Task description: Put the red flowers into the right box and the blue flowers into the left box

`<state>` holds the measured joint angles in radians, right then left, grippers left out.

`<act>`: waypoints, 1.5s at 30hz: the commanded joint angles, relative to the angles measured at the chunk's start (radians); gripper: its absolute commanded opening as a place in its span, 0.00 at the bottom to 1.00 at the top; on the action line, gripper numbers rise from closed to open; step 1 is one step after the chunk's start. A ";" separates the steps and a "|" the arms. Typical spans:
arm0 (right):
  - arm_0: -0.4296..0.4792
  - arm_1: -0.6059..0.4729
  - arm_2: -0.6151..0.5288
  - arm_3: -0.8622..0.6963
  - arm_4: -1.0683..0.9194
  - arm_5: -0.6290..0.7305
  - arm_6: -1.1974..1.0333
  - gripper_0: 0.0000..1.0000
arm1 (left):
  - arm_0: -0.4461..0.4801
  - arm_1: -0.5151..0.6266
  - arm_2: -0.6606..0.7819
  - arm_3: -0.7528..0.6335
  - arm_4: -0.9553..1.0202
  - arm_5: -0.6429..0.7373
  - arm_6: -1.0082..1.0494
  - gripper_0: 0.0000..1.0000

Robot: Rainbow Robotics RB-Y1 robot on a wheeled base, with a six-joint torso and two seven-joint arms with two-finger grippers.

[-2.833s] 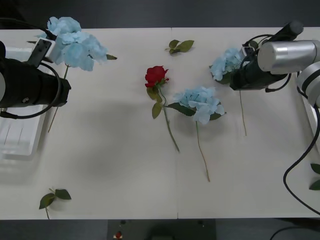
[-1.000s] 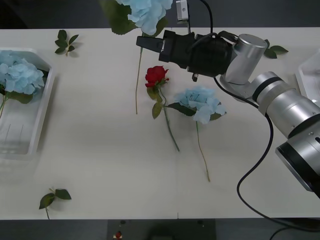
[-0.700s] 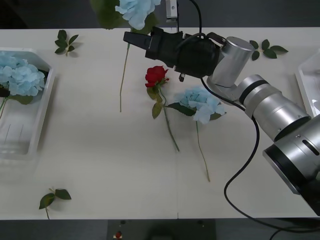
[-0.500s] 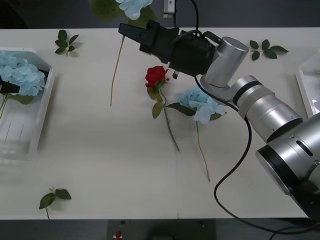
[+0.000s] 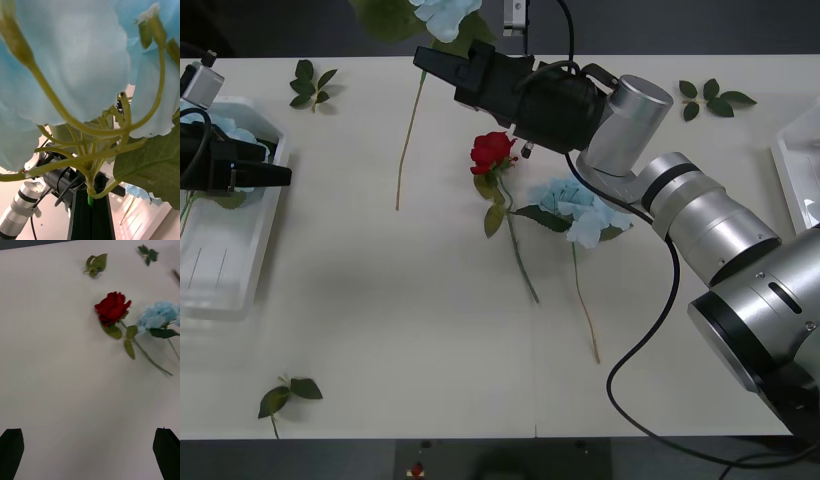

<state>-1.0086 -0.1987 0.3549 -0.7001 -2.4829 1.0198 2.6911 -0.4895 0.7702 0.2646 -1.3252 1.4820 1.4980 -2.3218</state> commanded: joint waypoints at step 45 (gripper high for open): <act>-0.007 0.008 -0.007 -0.027 -0.001 0.006 0.014 0.00 | -0.121 -0.238 -0.263 -0.028 0.327 -0.105 -0.033 0.00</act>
<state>-1.0083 -0.1987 0.3548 -0.7001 -2.4827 1.0202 2.6911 -0.5765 0.5184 0.0053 -1.3253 1.8040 1.3954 -2.3219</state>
